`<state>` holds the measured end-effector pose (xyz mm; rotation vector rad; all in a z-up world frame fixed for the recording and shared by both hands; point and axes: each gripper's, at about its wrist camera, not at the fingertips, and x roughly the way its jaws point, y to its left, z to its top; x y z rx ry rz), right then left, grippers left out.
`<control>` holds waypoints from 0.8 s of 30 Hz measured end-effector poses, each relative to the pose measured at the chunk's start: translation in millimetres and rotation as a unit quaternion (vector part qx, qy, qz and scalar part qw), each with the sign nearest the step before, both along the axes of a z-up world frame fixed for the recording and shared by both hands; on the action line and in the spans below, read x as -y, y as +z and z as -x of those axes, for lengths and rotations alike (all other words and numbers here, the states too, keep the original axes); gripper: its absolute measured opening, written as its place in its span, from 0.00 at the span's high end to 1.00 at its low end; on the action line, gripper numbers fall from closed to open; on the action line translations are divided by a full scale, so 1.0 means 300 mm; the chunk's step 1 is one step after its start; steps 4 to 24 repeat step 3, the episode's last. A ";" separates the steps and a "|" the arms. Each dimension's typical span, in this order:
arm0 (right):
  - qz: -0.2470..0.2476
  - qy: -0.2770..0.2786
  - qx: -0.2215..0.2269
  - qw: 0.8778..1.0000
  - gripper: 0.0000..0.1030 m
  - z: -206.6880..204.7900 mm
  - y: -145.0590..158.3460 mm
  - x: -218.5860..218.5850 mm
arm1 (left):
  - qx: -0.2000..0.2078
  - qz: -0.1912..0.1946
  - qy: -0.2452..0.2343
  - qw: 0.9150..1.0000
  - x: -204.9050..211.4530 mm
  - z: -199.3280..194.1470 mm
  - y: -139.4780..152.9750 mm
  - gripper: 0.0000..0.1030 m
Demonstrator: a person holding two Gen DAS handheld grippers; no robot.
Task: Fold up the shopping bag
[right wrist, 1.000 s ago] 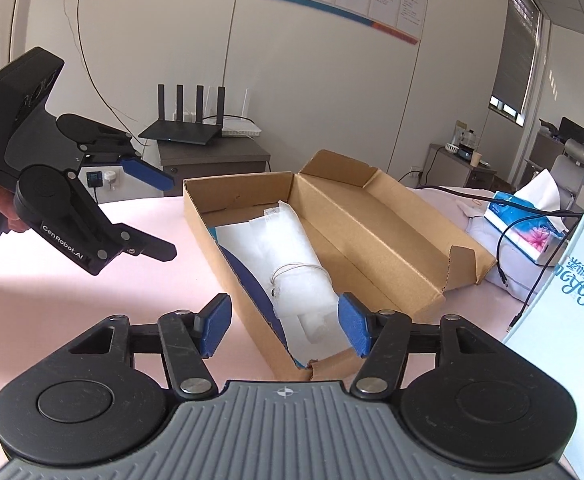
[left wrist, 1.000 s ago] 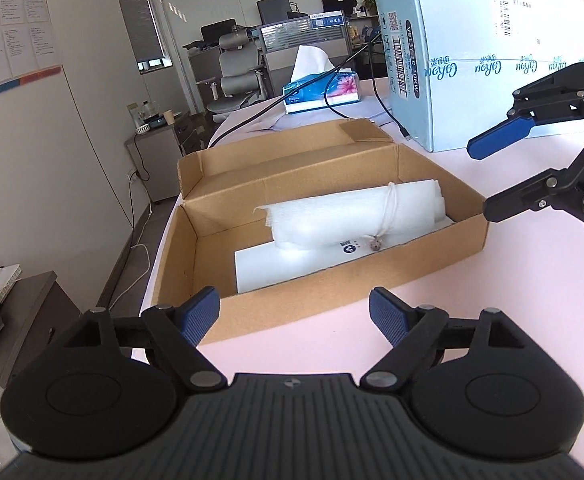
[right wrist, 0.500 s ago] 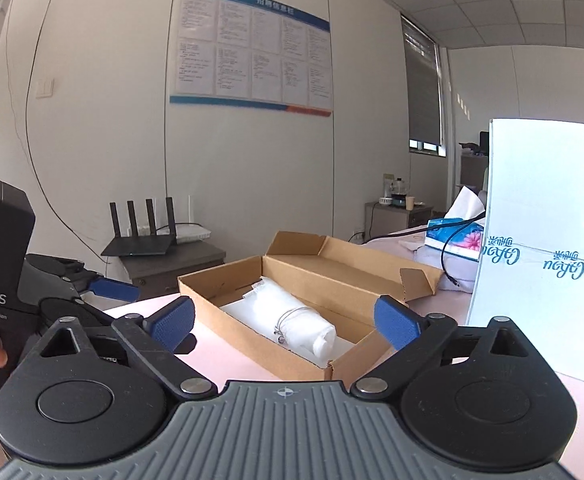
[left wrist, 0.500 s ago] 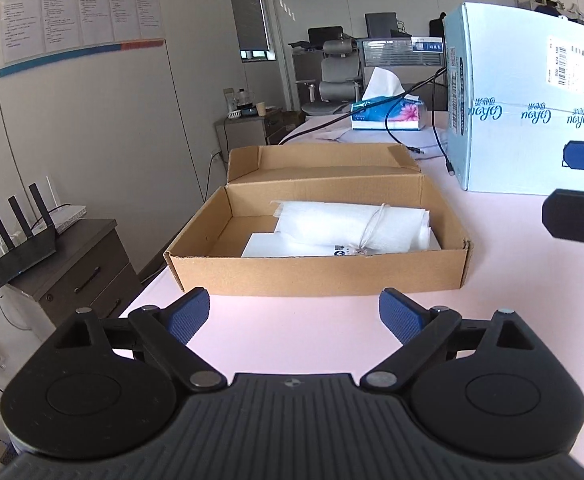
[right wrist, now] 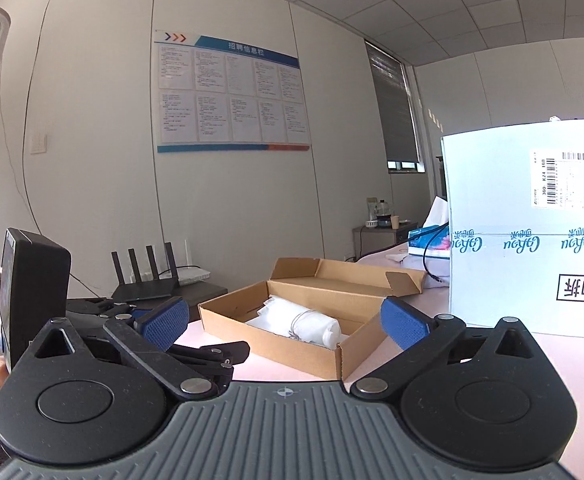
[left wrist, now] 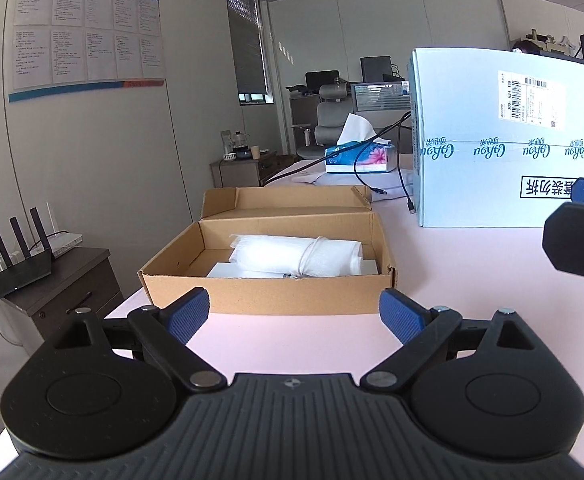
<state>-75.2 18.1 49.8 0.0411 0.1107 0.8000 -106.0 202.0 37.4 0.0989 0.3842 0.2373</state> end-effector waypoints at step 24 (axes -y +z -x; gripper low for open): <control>0.000 -0.014 0.004 1.000 0.00 0.012 -0.005 0.047 | -0.007 -0.004 0.001 1.000 0.037 0.002 -0.011 0.11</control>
